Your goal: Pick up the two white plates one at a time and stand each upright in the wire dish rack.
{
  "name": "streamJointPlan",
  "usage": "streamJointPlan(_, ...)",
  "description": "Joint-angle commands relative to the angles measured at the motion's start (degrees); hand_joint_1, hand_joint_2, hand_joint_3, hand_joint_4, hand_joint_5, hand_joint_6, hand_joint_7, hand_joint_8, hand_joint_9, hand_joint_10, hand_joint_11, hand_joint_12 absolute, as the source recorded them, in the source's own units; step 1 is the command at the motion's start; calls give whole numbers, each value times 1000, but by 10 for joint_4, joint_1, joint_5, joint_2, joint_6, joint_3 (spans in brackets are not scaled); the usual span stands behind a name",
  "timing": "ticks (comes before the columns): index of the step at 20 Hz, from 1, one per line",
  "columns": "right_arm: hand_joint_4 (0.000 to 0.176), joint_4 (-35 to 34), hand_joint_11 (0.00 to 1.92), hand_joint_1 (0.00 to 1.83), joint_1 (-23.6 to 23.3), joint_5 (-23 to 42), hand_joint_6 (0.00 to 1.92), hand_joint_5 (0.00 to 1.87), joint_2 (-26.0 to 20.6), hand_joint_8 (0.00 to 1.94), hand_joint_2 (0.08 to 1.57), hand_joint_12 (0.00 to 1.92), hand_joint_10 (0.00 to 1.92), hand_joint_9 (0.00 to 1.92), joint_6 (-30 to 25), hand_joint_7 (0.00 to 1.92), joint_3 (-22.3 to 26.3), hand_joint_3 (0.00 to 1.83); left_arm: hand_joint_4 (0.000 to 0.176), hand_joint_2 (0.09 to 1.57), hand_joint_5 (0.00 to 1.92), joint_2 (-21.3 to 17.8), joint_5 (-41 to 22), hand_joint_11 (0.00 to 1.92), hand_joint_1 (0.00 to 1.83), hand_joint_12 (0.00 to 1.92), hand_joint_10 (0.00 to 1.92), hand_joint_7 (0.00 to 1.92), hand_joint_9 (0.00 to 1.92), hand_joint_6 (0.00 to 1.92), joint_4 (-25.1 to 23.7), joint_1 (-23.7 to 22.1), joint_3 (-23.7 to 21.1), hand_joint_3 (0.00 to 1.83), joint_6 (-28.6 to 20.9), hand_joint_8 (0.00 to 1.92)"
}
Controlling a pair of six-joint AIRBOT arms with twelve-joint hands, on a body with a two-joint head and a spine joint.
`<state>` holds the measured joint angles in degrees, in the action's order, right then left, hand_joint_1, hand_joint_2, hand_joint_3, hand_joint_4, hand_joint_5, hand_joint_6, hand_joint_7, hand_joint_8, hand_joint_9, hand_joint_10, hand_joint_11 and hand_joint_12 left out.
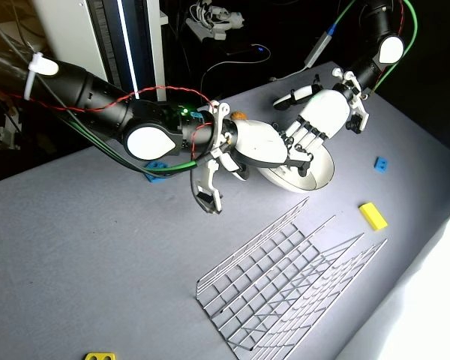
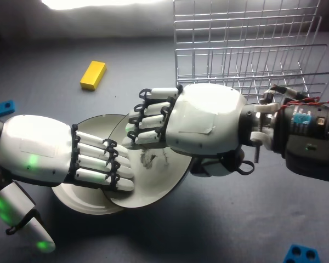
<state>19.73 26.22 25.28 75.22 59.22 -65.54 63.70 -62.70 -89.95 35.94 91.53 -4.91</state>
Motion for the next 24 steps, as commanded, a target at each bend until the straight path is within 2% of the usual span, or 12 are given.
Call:
streamJointPlan(1,0,-5,0,1287,-11,65,14,440,2,12,950,1047,18,324,2,392,-3,0,0,1012,20,9,-13,0,0,0,0,0,0,8,5,2,-3,1,1,0)
streamJointPlan(9,0,-5,0,1256,-30,69,11,484,-2,10,959,1140,21,387,2,443,-5,2,0,1009,27,9,-13,0,0,0,0,7,0,7,8,2,1,0,0,3)
streamJointPlan(11,0,-5,63,1282,-34,68,17,576,-6,13,971,1161,35,514,2,570,-5,2,0,1007,32,9,-13,0,0,0,0,13,0,8,9,3,1,0,0,4)
streamJointPlan(12,0,-5,151,1305,-36,68,29,661,-9,23,974,1137,47,603,2,672,-3,1,0,1011,38,9,-13,0,0,0,0,12,0,9,9,3,1,0,0,4)
streamJointPlan(13,0,-5,341,1336,-37,68,46,854,-12,32,1004,1127,68,789,2,854,-1,4,0,1009,18,9,-13,0,0,0,0,2,0,1,9,3,1,0,0,0)
streamJointPlan(14,0,-5,607,1369,-37,68,752,1003,-16,613,1070,1017,914,882,2,997,3,7,0,1008,15,9,-13,0,0,0,0,0,0,1,9,3,1,0,0,0)
streamJointPlan(15,0,-4,716,1375,-38,68,882,1040,-22,792,1086,1010,1060,882,2,1038,9,0,0,1005,20,9,-13,0,0,0,0,0,0,3,10,4,1,0,0,0)
streamJointPlan(17,0,-4,837,1389,-41,68,843,1065,-24,621,1055,957,1000,959,2,1206,14,0,0,1007,14,9,-13,0,0,0,0,0,0,0,11,4,1,0,0,0)
streamJointPlan(21,0,-4,889,1394,-39,68,808,1065,-24,560,1045,917,972,999,2,1243,18,0,0,1011,13,9,-13,0,0,0,0,0,0,2,13,5,1,0,0,0)
streamJointPlan(22,0,-4,827,1475,-38,68,786,1067,-24,517,1048,1359,864,1037,2,1221,19,3,0,1010,12,9,-13,0,0,0,0,0,0,2,14,5,1,0,0,0)
streamJointPlan(23,0,-4,838,1493,-38,68,801,1078,-24,462,1044,1409,788,1074,2,1228,21,0,0,1010,5,8,-13,0,0,0,0,0,0,0,19,5,2,0,0,0)
streamJointPlan(24,0,-4,856,1413,-38,68,824,1083,-25,516,1041,1113,907,1035,2,1223,23,2,0,1015,12,7,-13,0,0,0,0,0,0,3,29,4,3,2,0,0)
